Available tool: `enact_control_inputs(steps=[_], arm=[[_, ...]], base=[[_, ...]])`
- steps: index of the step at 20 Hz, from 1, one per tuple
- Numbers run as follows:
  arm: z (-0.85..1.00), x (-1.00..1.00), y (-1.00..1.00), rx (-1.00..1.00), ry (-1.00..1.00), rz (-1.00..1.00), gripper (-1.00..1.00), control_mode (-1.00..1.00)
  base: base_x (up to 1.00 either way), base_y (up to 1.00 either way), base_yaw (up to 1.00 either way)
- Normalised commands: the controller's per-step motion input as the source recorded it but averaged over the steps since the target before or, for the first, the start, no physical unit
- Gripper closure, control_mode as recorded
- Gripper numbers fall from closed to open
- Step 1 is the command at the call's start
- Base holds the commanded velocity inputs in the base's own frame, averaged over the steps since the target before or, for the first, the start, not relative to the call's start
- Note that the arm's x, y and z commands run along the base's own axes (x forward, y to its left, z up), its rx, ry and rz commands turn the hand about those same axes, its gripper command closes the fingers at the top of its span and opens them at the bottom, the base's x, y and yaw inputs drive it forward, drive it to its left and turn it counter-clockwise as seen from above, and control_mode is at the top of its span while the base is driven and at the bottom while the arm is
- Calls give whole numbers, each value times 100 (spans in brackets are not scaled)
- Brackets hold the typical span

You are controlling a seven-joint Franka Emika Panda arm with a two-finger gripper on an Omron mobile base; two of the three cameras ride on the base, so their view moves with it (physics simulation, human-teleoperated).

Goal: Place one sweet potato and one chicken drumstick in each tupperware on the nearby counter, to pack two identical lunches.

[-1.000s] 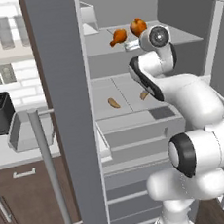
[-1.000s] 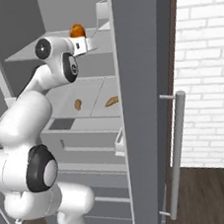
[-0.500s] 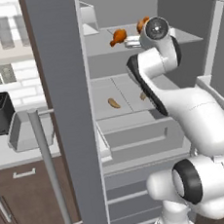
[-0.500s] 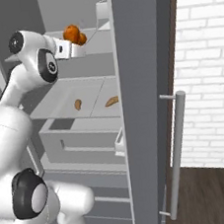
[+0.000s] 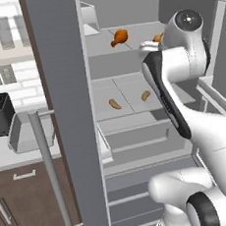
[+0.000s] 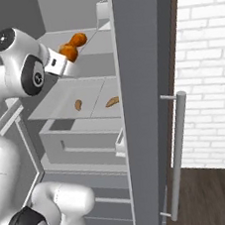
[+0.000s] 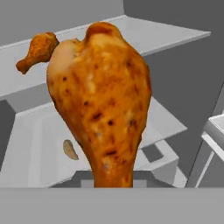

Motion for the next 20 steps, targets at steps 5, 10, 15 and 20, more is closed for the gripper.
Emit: enact_control_inputs(steps=[5,10,15,20], arm=[[-41,-76,-9,0,19,3,100,-100],[-28,-79,0,0,8,14,100,-100],[-14,-82,1,0,2,13,100,-100],[0,0,0,0,0,0,100,100]], base=[[0,0,0],[0,0,0],[0,0,0],[-100,55,12]])
